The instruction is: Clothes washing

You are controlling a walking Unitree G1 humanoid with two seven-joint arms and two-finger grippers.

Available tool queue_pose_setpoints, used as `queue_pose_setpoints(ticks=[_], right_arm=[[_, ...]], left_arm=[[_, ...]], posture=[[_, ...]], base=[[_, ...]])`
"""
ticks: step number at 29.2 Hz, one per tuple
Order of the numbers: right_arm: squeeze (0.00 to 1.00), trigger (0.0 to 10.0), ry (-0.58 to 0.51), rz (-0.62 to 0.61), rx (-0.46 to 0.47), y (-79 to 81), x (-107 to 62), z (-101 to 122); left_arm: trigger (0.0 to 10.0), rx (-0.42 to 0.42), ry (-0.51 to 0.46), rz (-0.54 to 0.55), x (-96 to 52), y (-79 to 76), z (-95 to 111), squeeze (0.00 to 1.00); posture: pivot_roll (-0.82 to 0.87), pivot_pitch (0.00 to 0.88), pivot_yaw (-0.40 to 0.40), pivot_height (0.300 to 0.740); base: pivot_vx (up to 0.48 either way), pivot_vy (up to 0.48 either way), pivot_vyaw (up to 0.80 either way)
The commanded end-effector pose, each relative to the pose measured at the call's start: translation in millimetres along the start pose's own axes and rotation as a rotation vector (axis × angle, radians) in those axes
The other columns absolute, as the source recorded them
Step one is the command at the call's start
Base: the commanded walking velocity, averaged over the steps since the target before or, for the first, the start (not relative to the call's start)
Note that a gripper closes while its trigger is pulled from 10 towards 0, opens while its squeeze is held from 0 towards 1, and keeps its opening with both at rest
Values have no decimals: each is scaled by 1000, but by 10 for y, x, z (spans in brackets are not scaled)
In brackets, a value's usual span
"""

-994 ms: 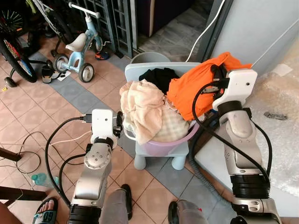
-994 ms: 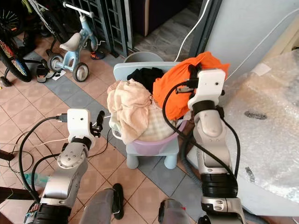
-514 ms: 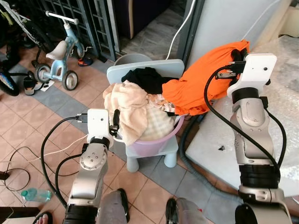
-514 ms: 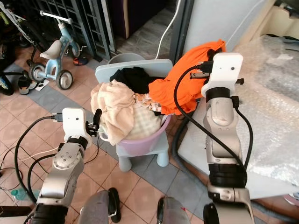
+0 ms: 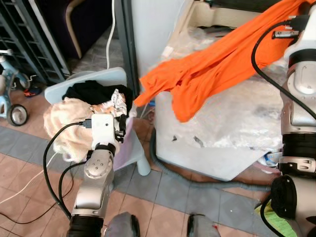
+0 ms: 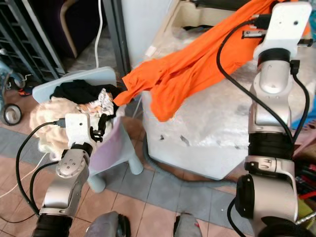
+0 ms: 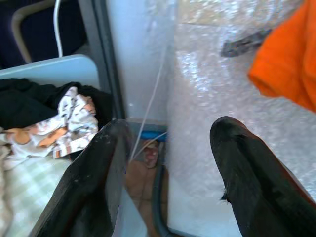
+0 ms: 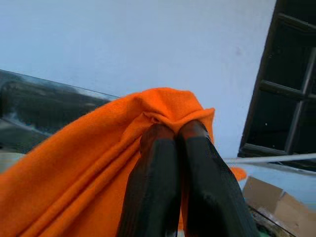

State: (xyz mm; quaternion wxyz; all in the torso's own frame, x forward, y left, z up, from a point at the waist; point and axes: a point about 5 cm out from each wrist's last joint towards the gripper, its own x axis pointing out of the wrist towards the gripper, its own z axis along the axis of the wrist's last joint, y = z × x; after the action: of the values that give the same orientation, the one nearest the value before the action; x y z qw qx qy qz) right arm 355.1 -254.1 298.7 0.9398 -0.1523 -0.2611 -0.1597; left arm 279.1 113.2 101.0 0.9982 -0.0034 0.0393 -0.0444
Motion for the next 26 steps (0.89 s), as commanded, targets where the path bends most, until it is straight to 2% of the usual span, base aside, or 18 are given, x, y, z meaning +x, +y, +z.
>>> queue_pose_setpoints(ticks=[1, 5, 7, 13, 18, 23, 26], right_arm=[[0, 10000, -33, 35, 26, 83, -13, 54], [0, 10000, -26, 109, 63, 206, -80, 12], [0, 10000, -23, 187, 91, 311, -151, -13], [0, 10000, -51, 329, 75, 464, -244, 6], [0, 10000, -49, 353, 81, 497, -305, -6], [0, 10000, -28, 387, 100, 575, -466, -50], [0, 10000, -4, 394, 118, 630, -570, -72]], left_arm=[[10000, -11, -22, 26, -16, 85, 32, 0], [10000, -21, -31, 31, -19, 103, 42, 0], [10000, -27, -42, 29, -17, 104, 58, 0], [10000, -30, -47, 28, -10, 106, 64, 0], [10000, -34, -49, 30, -5, 113, 66, 0], [10000, -31, -47, 50, -12, 141, 55, 0], [10000, -23, -25, 96, -10, 187, 23, 0]], posture=[[-24, 99, 38, 740], [-29, 102, 38, 740], [-31, 102, 39, 740], [-35, 102, 40, 740], [-37, 102, 41, 740], [-40, 102, 40, 740], [-41, 102, 42, 740]], base=[[0, 0, 0], [0, 0, 0], [289, 0, 0], [422, 0, 87], [466, 0, 694], [457, 0, 615], [226, 82, 144]])
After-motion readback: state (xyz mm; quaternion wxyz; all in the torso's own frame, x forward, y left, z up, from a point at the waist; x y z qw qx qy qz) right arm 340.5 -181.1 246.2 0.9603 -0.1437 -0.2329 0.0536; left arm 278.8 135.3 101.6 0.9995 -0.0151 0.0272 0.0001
